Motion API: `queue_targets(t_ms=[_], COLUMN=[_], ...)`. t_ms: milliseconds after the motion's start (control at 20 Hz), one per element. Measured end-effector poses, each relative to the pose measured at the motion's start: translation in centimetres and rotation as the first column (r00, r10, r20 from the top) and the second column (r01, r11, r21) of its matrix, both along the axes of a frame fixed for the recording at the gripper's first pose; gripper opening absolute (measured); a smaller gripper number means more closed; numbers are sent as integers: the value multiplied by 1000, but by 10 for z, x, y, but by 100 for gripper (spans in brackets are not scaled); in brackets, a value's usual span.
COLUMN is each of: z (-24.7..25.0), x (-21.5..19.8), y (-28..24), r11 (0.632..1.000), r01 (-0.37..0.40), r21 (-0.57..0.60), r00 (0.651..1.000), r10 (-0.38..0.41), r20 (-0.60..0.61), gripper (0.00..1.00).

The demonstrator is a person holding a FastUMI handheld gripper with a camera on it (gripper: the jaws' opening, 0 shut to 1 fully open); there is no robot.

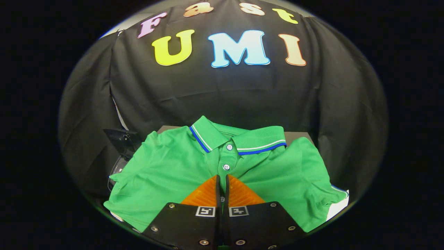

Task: Put the clothes into the washing machine and then close the washing machine lid.

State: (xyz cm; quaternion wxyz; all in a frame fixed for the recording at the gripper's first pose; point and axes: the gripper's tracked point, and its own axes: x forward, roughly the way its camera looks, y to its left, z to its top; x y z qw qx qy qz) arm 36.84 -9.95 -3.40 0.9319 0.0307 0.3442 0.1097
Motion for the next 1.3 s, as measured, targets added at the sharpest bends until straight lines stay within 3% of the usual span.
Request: queue_targets(t_ms=[500, 800, 1300], z=[70, 108, 141], x=[-16, -33, -55], y=[28, 72, 150], r11=[988, 964, 939], r01=[47, 30, -10], r21=[149, 265, 342], r00=[991, 986, 983], r10=[-66, -72, -54], r20=[120, 152, 176], gripper=[0, 0, 0])
